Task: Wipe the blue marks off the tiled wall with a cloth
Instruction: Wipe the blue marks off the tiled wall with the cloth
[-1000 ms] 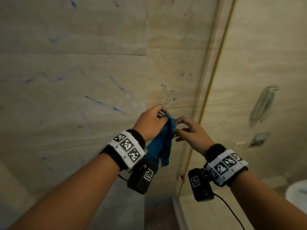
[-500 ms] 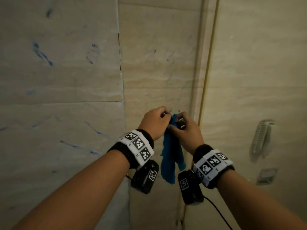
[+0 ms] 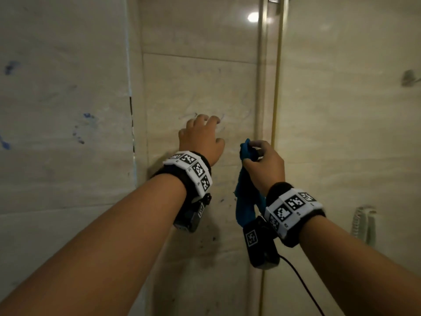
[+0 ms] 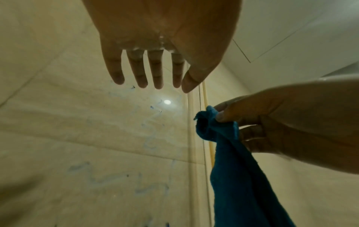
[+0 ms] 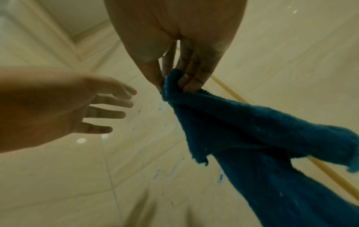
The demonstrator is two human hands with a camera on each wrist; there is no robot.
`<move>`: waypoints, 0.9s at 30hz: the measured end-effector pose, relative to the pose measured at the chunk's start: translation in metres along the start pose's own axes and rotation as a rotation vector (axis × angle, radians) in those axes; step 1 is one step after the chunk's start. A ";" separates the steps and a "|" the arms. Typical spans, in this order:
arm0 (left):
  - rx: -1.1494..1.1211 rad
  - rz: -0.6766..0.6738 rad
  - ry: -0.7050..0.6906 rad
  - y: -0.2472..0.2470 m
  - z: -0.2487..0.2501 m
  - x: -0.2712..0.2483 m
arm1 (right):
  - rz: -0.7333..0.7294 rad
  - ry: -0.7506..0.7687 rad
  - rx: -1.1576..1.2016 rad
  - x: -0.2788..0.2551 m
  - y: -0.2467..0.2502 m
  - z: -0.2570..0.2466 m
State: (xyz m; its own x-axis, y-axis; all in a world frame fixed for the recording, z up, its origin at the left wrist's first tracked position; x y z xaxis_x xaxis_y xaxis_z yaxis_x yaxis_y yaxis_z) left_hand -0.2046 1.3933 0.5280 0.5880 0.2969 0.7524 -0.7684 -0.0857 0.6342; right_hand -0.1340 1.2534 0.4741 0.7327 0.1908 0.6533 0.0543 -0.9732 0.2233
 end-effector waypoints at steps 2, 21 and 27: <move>0.044 0.033 -0.001 0.008 -0.004 0.026 | 0.025 0.025 -0.014 0.023 -0.001 -0.007; 0.366 0.178 -0.119 0.044 -0.007 0.169 | 0.258 0.380 -0.196 0.188 -0.018 -0.093; 0.458 0.223 -0.076 0.043 -0.026 0.185 | 0.229 0.441 -0.138 0.217 -0.017 -0.109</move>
State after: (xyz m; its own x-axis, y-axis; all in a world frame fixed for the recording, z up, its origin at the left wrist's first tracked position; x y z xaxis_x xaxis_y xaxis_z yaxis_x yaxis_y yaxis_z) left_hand -0.1356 1.4697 0.6902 0.4520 0.1554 0.8784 -0.6979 -0.5517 0.4567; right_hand -0.0493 1.3249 0.6909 0.3575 0.0396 0.9331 -0.1860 -0.9761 0.1127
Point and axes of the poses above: each hand's wrist, its own x-axis towards the middle knuckle, its own y-axis out of the back of the hand, z = x × y, the point moved 5 cm from there along x, towards the middle knuckle, and after that the axes turned 1 degree about x, right-handed, at the moved point
